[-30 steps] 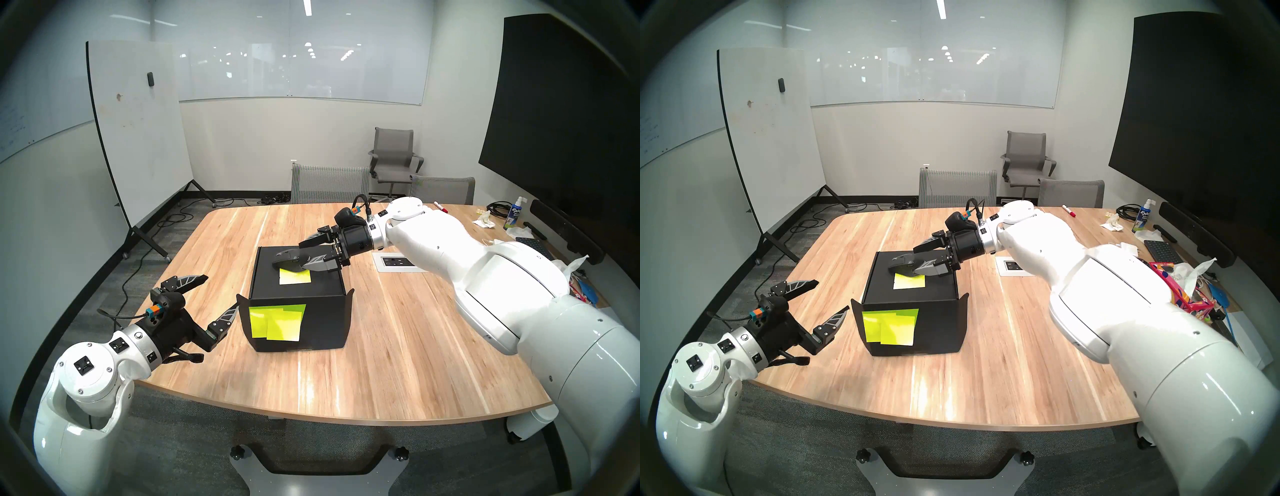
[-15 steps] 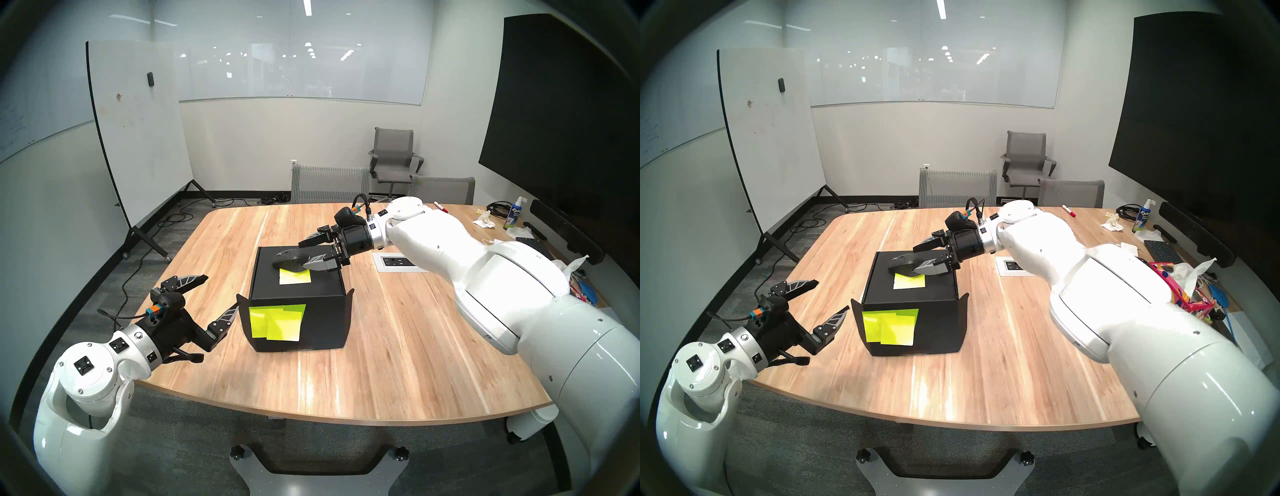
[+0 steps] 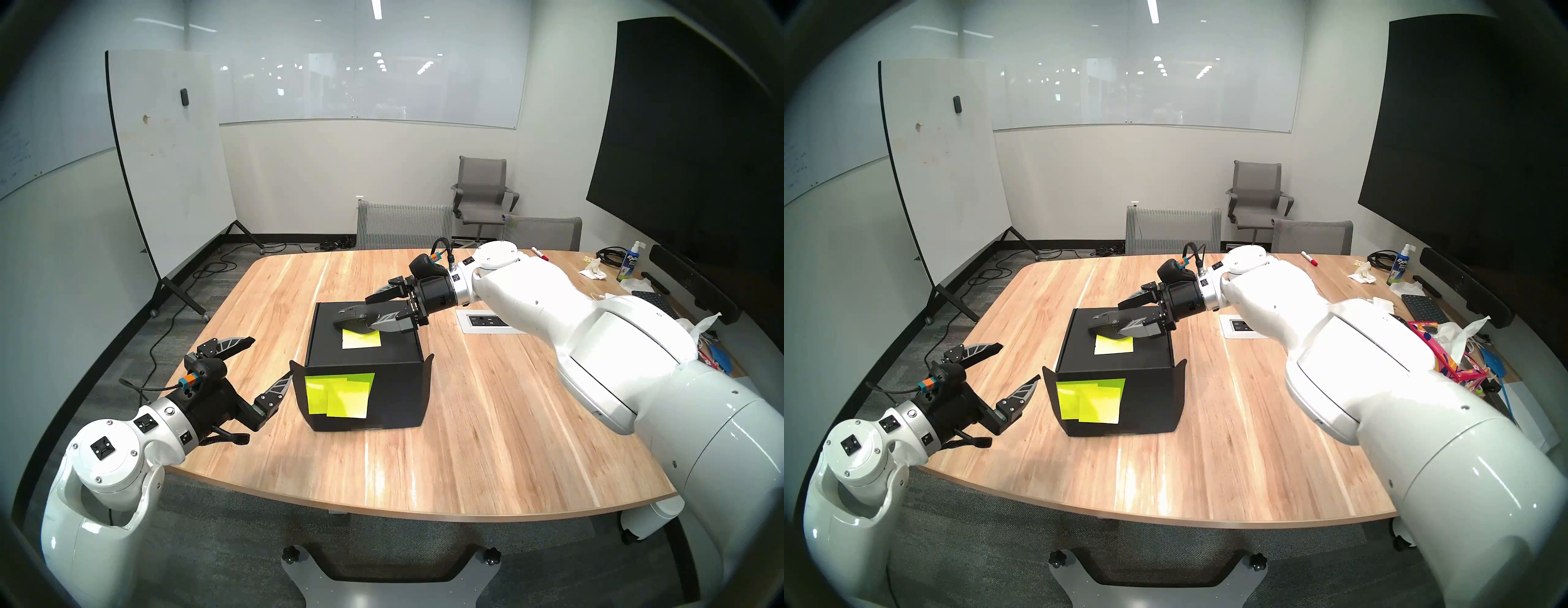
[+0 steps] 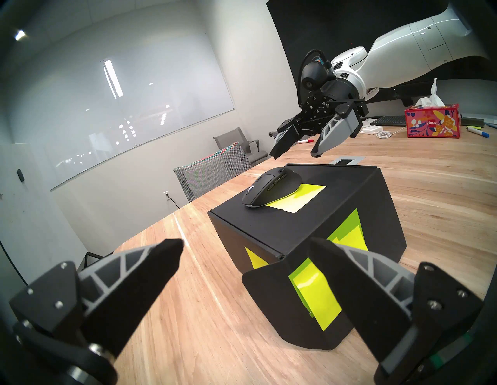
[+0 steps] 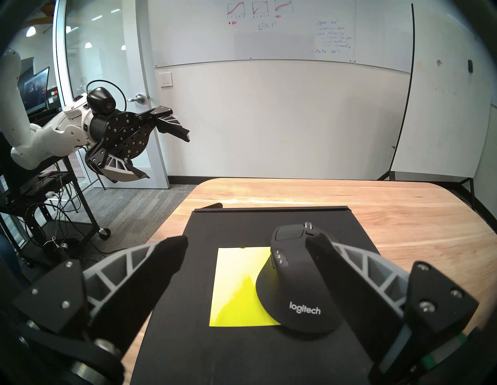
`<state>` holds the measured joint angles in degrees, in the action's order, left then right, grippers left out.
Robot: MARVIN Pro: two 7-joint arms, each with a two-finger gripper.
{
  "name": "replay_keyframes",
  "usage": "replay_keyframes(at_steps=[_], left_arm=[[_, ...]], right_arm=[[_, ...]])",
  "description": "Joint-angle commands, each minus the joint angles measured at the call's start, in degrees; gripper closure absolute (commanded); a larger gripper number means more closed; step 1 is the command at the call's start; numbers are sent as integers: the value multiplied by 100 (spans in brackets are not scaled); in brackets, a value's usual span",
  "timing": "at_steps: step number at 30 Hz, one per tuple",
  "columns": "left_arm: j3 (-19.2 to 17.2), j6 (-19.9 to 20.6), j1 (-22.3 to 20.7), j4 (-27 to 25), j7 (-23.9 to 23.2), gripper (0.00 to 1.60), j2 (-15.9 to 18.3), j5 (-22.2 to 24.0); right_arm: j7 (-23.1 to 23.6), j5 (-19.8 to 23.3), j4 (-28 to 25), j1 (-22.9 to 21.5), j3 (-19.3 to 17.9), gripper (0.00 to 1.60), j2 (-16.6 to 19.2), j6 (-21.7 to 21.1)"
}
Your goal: Open the box and place the mouse inside
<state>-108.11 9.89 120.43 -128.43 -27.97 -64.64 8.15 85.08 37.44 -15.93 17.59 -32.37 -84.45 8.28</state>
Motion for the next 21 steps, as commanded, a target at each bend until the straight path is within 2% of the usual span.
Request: replay_keyframes(at_steps=[1, 16, 21], left_arm=[[-6, -30, 9, -96, -7, 0, 1, -1], [-5, -30, 9, -95, -7, 0, 1, -1], [-4, -29, 6, -93, -7, 0, 2, 0]], right_arm=[[-8, 118, -42, -161, 20, 0, -10, 2], [-8, 176, -38, -173, 85, 0, -12, 54], [-8, 153, 132, -225, 66, 0, -115, 153]])
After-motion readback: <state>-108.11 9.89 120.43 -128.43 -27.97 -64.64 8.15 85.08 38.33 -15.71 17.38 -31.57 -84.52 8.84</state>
